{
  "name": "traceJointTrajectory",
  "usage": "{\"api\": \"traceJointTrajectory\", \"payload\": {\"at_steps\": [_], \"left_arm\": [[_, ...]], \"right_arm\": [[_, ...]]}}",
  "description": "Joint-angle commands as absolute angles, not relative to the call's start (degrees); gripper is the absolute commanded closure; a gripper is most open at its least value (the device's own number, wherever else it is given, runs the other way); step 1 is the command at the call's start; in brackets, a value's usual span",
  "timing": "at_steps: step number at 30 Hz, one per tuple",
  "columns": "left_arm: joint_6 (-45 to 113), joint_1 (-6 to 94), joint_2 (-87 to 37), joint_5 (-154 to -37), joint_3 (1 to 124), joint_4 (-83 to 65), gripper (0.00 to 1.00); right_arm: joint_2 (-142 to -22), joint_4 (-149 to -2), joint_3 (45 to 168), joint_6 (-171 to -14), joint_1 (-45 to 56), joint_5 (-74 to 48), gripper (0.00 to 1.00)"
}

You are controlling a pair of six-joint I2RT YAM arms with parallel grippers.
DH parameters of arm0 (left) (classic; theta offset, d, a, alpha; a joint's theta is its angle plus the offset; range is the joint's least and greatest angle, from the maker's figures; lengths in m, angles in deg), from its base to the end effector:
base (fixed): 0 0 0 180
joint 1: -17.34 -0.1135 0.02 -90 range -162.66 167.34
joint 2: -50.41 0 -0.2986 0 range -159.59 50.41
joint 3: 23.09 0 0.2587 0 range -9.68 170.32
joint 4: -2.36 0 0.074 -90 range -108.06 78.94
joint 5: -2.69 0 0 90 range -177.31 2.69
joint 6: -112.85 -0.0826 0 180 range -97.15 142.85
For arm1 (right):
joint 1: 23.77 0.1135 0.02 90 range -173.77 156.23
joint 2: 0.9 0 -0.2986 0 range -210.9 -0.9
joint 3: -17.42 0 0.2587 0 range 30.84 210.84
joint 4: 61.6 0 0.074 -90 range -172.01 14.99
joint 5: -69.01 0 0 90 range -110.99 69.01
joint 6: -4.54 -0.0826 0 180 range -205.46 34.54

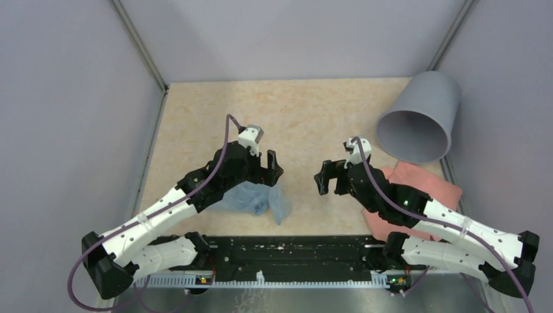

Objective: Put the trash bags into the trash bin

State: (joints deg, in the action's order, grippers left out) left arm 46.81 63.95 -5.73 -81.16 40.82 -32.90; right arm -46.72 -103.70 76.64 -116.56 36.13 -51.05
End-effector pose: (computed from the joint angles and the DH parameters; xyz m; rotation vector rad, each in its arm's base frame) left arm 0.1771 -0.1745 0.3244 0.3471 2.0836 -0.6476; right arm 0.1317 0.1446 0.3177 -0.1897 2.0220 0.4702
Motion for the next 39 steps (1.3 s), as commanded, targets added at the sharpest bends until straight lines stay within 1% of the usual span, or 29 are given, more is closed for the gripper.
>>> {"api": "traceJointTrajectory", "payload": {"at_steps": [1,5,11,18,21,24,26,31,33,35,39], "left_arm": [[47.7,64.0,-5.0,-79.4,42.1,-30.8,0.02],[47.1,64.0,-5.1,-78.6,42.7,-32.0,0.02],[46.4,64.1,-4.2,-79.4,42.4,-31.4,0.02],[45.5,64.0,-4.8,-81.6,43.1,-31.6,0.02],[45.4,64.1,-4.9,-83.4,43.2,-31.1,0.02],[45.2,64.1,-5.2,-85.5,43.4,-30.4,0.02],[45.0,64.0,-5.6,-86.4,43.5,-30.3,0.02],[44.9,64.1,-5.8,-88.8,44.0,-30.3,0.02],[45.0,64.0,-5.7,-89.9,44.2,-30.2,0.02],[45.1,64.0,-5.6,-90.8,44.3,-30.3,0.02],[45.4,64.0,-5.8,-92.7,44.8,-30.7,0.02]], "right_arm": [[-47.9,-100.1,77.6,-116.2,36.5,-49.4,0.01],[-48.6,-100.2,77.7,-116.5,36.5,-49.8,0.01],[-49.8,-100.9,77.7,-119.3,36.6,-54.5,0.01],[-53.0,-102.7,78.7,-124.4,35.3,-65.1,0.01],[-54.9,-104.2,79.6,-128.0,29.8,-66.7,0.01],[-54.9,-102.3,78.1,-130.8,24.1,-67.3,0.02],[-53.9,-99.1,76.1,-131.8,22.5,-70.4,0.04],[-53.7,-85.9,71.8,-126.1,17.7,-77.0,0.07],[-55.4,-82.2,71.3,-124.1,12.9,-75.9,0.07],[-57.7,-78.4,71.2,-122.2,6.3,-71.1,0.07],[-63.2,-70.1,71.6,-117.0,-0.3,-66.6,0.07]]}}
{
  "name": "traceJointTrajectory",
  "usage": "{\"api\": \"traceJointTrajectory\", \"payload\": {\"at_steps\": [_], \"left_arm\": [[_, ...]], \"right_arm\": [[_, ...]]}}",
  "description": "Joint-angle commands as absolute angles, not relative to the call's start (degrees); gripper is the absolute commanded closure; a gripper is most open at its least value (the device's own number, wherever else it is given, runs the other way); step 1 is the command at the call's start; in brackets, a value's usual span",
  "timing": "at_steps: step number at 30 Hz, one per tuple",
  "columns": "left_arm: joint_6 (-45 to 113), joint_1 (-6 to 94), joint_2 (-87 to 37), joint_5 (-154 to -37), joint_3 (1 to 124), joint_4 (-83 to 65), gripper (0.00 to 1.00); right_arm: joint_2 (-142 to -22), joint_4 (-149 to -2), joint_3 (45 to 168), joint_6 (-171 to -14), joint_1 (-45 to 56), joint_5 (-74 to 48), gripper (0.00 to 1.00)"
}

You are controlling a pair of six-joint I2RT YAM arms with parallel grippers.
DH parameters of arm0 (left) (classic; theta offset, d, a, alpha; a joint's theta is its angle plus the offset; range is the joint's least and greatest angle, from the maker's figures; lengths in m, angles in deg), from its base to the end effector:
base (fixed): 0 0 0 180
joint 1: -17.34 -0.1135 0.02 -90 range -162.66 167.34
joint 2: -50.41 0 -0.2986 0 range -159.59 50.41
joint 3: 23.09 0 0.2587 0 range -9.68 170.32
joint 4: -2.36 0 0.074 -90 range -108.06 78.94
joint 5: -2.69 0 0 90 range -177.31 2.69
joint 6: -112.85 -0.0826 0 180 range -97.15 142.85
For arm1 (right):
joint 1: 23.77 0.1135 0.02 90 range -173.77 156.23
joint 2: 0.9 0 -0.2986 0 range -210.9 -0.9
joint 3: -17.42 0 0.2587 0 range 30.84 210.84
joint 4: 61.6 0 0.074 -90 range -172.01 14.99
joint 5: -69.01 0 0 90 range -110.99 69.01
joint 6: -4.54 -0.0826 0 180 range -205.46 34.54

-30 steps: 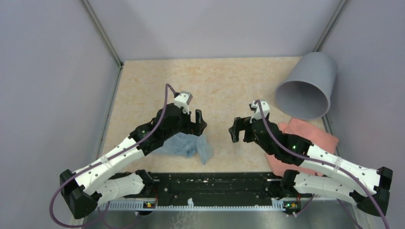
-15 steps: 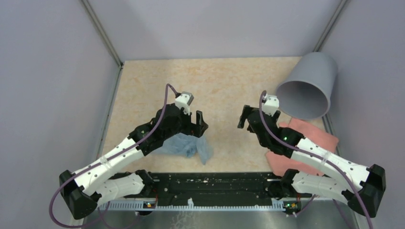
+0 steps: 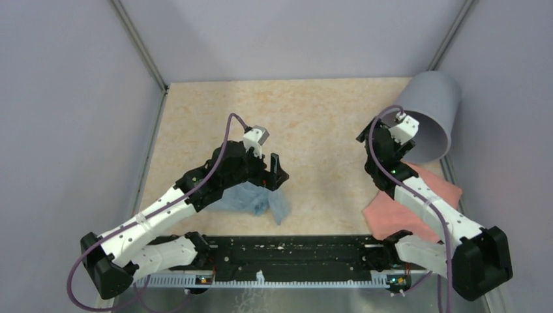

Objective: Put the trash bags into the trash bin

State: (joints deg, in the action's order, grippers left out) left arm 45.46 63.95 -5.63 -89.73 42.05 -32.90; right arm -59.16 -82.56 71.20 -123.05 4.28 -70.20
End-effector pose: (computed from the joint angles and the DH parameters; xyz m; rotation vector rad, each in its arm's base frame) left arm 0.1686 -0.1834 0.3331 0.4686 2.0701 -0.7878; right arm 0.2380 0.0560 0.2923 0.6622 1.7338 -0.0757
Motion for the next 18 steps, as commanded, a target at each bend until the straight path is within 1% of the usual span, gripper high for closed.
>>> {"api": "traceJointTrajectory", "payload": {"at_steps": [1,8,11,18], "left_arm": [[45.5,64.0,-5.8,-93.2,45.0,-30.8,0.02],[46.5,64.1,-5.5,-95.0,45.0,-30.8,0.02],[46.9,64.1,-5.5,-95.5,44.9,-30.8,0.02],[47.4,64.1,-5.5,-96.3,44.8,-31.0,0.01]], "right_arm": [[-64.7,-68.0,71.8,-115.8,-1.5,-66.2,0.07],[-76.7,-58.0,74.7,-114.1,-11.2,-58.2,0.08],[-81.6,-53.4,77.1,-110.5,-11.8,-58.4,0.08],[-92.5,-49.4,84.2,-105.0,-11.8,-61.9,0.08]]}}
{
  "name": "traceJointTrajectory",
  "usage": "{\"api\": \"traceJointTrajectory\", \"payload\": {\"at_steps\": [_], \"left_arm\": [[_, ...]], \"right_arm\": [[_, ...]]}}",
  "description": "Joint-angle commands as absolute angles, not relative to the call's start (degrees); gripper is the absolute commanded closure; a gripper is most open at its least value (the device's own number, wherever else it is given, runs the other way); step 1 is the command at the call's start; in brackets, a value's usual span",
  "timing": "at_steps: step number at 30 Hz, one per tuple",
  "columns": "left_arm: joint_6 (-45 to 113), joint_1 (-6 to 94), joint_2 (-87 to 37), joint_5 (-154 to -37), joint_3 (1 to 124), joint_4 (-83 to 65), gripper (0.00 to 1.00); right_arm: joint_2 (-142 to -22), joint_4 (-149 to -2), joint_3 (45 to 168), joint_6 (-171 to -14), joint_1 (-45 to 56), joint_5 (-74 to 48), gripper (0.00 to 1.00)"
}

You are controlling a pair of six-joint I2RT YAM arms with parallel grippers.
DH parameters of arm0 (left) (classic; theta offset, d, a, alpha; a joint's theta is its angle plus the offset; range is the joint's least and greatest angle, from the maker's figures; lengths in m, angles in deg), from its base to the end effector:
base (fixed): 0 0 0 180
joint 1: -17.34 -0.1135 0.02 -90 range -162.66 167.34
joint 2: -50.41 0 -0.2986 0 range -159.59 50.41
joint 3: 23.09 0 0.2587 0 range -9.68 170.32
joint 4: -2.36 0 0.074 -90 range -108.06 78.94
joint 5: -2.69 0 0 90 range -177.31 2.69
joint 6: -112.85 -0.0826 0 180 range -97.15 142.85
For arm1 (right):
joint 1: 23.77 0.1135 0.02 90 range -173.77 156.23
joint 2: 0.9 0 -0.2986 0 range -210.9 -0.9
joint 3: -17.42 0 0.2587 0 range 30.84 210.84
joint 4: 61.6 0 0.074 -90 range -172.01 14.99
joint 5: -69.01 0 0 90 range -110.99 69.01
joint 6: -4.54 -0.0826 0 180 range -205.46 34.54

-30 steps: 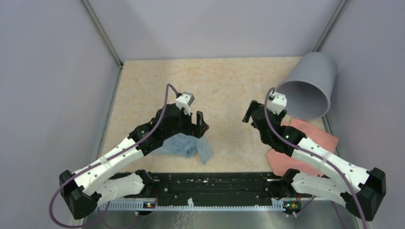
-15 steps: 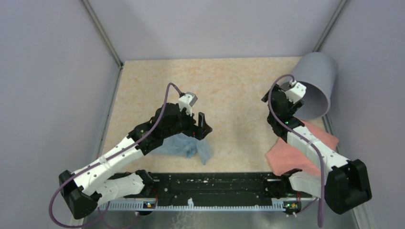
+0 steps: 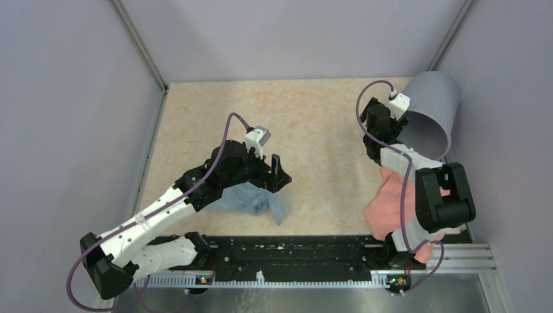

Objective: Put the trash bags into the trash bin

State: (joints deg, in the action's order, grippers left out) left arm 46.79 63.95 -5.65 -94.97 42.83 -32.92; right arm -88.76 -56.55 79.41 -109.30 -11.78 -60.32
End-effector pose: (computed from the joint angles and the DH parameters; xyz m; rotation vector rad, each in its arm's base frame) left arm 0.1630 -0.1885 0.3386 0.5073 2.0720 -0.8943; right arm 0.3733 0.0258 0.2500 0.6276 1.7462 -0.2305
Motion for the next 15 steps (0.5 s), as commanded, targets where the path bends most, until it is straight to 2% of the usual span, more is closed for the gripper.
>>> {"api": "traceJointTrajectory", "payload": {"at_steps": [1,4,6,11,15], "left_arm": [[47.4,64.1,-5.8,-96.5,45.1,-31.3,0.02],[46.9,64.1,-6.3,-96.8,46.2,-32.5,0.02],[46.8,64.0,-6.2,-96.2,46.7,-33.0,0.02],[46.9,64.0,-5.6,-95.3,46.5,-32.7,0.02],[46.8,64.1,-5.8,-95.3,46.4,-32.6,0.02]], "right_arm": [[-93.9,-49.2,85.2,-104.7,-12.0,-62.5,0.08],[-97.8,-49.8,88.5,-103.8,-12.2,-64.2,0.1],[-100.0,-50.5,91.1,-103.2,-12.2,-65.1,0.15],[-101.6,-52.8,94.7,-101.7,-12.2,-66.4,0.37],[-99.2,-54.5,95.1,-100.6,-12.2,-66.1,0.62]]}}
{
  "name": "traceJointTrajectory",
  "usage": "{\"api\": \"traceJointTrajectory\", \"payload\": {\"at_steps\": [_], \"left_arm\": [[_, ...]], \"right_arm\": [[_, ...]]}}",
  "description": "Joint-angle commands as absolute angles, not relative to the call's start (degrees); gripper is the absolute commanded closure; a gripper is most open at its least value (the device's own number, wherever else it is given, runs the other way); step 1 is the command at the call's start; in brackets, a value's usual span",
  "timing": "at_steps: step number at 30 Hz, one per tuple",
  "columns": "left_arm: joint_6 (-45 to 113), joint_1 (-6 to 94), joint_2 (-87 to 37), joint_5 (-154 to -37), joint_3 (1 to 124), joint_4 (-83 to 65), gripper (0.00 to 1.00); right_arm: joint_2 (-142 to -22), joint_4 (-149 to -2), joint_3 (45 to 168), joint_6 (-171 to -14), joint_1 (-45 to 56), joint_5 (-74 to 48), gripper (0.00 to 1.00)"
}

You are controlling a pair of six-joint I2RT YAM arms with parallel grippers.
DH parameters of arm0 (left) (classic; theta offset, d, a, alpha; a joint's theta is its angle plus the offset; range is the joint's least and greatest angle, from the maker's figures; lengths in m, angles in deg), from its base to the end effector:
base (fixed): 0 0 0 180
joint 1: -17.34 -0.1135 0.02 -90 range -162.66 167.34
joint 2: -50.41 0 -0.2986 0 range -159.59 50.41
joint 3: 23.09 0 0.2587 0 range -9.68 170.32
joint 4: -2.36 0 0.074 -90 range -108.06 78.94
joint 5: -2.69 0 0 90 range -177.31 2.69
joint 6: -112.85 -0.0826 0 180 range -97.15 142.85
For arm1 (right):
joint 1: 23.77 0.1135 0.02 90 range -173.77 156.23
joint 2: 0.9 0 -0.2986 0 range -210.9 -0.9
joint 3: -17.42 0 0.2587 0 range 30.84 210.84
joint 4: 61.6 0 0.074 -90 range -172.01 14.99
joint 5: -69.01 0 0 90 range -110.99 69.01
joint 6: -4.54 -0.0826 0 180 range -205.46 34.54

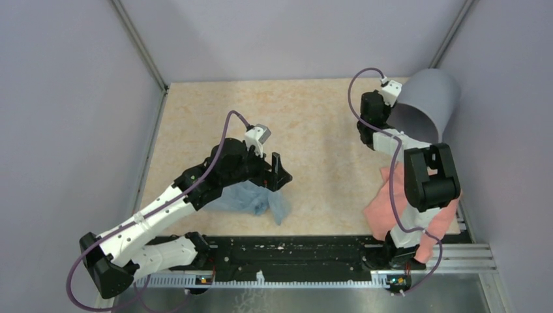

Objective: Put the trash bags into the trash bin

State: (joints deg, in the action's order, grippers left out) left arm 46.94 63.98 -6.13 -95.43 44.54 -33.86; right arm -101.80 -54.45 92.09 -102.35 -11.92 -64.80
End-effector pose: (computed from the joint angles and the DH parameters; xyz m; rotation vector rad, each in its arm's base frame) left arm 0.1633 -0.1900 0.3462 0.5102 2.0682 -0.9059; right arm 0.4373 0.0333 0.2487 0.5790 1.7304 -0.3732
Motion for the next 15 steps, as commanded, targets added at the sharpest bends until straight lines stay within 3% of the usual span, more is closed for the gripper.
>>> {"api": "traceJointTrajectory", "payload": {"at_steps": [1,6,15], "left_arm": [[46.8,64.0,-5.8,-95.3,46.4,-32.4,0.02],[46.5,64.0,-5.8,-95.3,46.5,-31.7,0.02],[46.4,64.0,-6.1,-97.0,46.4,-30.9,0.02]], "right_arm": [[-98.6,-55.0,95.1,-100.2,-12.2,-66.0,0.69],[-94.8,-61.7,96.9,-98.2,-12.2,-64.9,0.98],[-88.6,-88.1,107.7,-96.1,-12.2,-53.2,1.0]]}}
